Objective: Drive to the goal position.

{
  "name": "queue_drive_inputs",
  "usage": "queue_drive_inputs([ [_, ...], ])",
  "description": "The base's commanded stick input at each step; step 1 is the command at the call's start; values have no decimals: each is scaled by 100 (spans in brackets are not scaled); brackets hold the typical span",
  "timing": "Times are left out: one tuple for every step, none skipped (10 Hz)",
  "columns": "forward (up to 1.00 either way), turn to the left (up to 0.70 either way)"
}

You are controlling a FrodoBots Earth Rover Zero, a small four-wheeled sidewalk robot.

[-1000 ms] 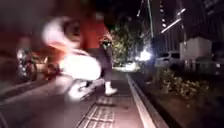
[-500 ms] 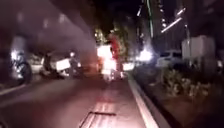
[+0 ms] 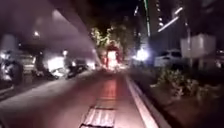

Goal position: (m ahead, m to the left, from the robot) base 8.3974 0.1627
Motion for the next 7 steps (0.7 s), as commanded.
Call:
queue_drive_inputs([
  [45, 0],
  [45, 0],
  [45, 0],
  [45, 0],
  [45, 0],
  [45, 0],
  [45, 0],
])
